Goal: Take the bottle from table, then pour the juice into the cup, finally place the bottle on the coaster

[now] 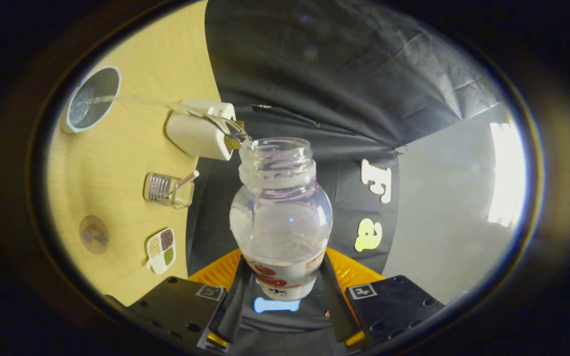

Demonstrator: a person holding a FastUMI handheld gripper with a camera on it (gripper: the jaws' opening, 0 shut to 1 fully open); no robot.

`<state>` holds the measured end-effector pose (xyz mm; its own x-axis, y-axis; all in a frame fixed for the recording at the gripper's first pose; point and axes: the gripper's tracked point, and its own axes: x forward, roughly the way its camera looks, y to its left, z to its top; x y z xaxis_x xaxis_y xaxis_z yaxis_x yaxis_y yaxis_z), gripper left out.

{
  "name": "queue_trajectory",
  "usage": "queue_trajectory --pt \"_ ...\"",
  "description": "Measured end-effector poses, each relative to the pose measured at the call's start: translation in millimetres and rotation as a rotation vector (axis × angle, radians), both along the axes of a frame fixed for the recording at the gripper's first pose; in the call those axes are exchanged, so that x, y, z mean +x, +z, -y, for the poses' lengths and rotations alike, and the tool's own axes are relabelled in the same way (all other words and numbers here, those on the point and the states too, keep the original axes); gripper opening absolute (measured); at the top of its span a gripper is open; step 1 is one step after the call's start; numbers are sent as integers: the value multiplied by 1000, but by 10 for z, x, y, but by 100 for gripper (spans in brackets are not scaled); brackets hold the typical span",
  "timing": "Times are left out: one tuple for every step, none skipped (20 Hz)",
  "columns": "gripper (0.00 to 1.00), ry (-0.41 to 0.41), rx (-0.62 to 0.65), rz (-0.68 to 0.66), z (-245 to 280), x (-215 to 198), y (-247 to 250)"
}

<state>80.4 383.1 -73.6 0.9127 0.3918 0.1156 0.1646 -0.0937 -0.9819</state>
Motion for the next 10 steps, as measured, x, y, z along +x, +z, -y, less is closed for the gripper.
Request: queue_trajectory --pt "76 1 1 1 -2 4 4" --pt "76 3 0 5 -8 3 22" --pt "76 5 -2 8 -23 24 29" --pt "75 7 -4 13 -19 21 49" --pt "75 9 -7 15 -28 33 56" --pt "75 12 -7 17 -36 37 63" --pt "75 15 -7 19 -34 39 75" --pt "75 17 -8 19 -28 37 78" --pt "75 18 -12 22 -24 46 80" --pt "75 21 -17 23 -38 45 81"
